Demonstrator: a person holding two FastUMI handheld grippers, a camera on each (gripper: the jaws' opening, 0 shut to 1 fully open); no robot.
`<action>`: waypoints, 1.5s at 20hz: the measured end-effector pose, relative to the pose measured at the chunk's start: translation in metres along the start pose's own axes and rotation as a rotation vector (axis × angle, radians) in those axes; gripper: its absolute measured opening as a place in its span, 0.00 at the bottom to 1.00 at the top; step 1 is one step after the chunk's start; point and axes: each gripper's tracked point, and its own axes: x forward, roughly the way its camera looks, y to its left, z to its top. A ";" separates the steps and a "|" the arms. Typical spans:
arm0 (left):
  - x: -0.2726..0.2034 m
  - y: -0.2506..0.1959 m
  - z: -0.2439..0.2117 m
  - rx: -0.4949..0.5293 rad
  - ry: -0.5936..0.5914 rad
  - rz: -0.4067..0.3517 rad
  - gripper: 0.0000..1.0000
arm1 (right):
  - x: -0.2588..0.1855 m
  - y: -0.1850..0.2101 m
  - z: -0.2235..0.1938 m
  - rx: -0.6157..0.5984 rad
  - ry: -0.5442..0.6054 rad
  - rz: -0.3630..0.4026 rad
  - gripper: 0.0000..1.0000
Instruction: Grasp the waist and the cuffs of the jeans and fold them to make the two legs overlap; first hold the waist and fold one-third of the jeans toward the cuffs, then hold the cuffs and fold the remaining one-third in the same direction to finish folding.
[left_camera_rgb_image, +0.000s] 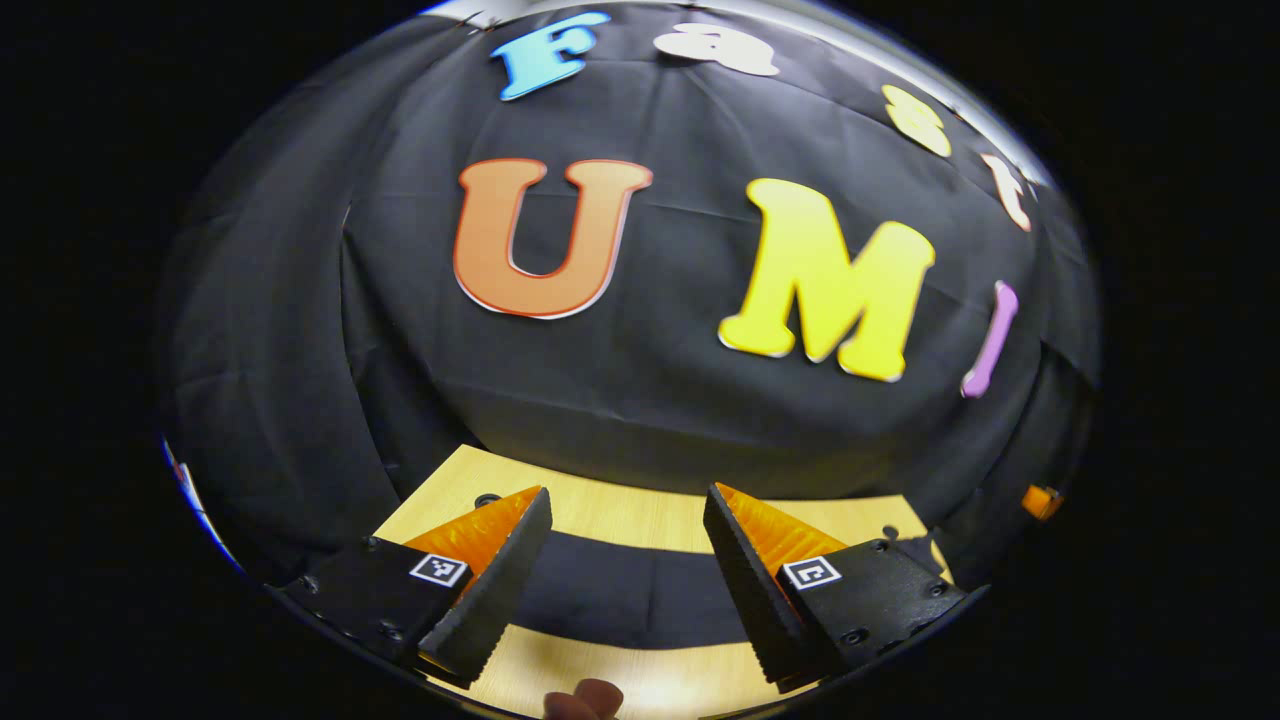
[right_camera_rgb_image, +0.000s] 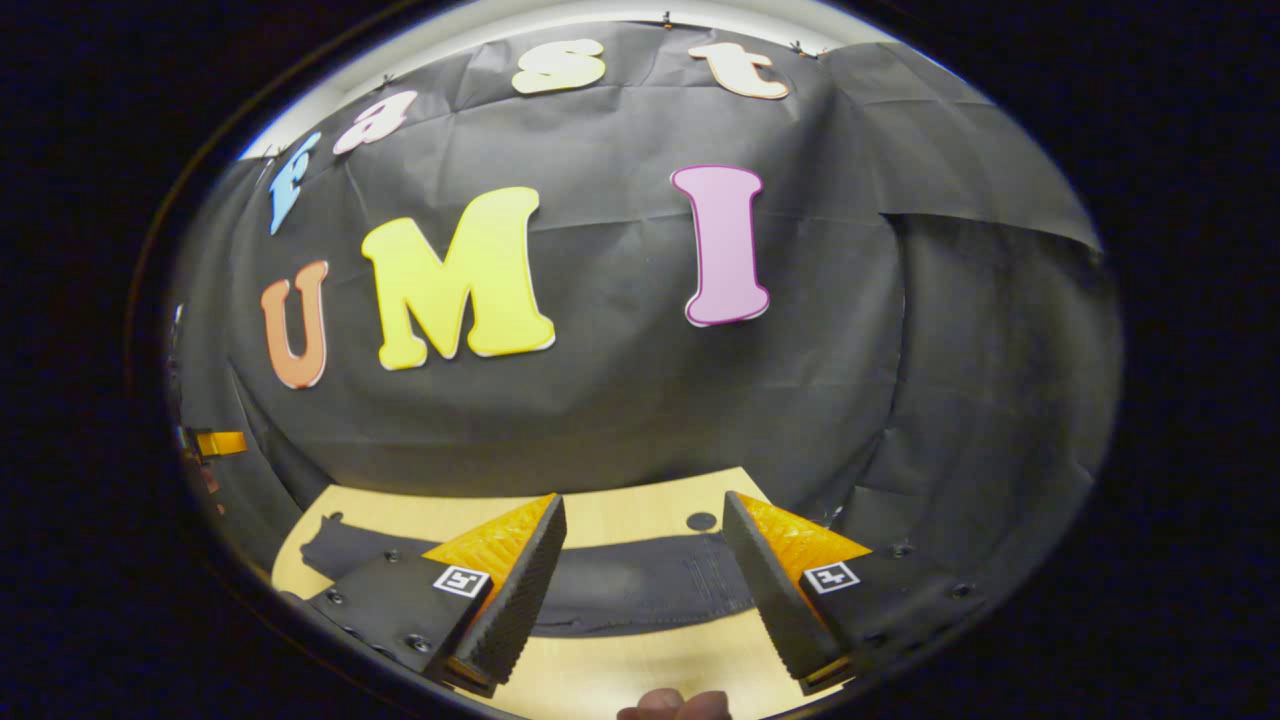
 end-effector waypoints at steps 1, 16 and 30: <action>-0.009 -0.015 -0.012 0.000 0.003 -0.029 0.99 | -0.006 0.000 -0.009 -0.007 0.020 0.003 0.98; -0.031 -0.081 -0.111 -0.054 0.198 -0.028 0.99 | 0.101 -0.141 -0.170 0.401 0.288 -0.135 0.98; -0.032 -0.086 -0.131 0.001 0.263 0.064 0.99 | 0.202 -0.163 -0.230 0.366 0.320 -0.240 0.89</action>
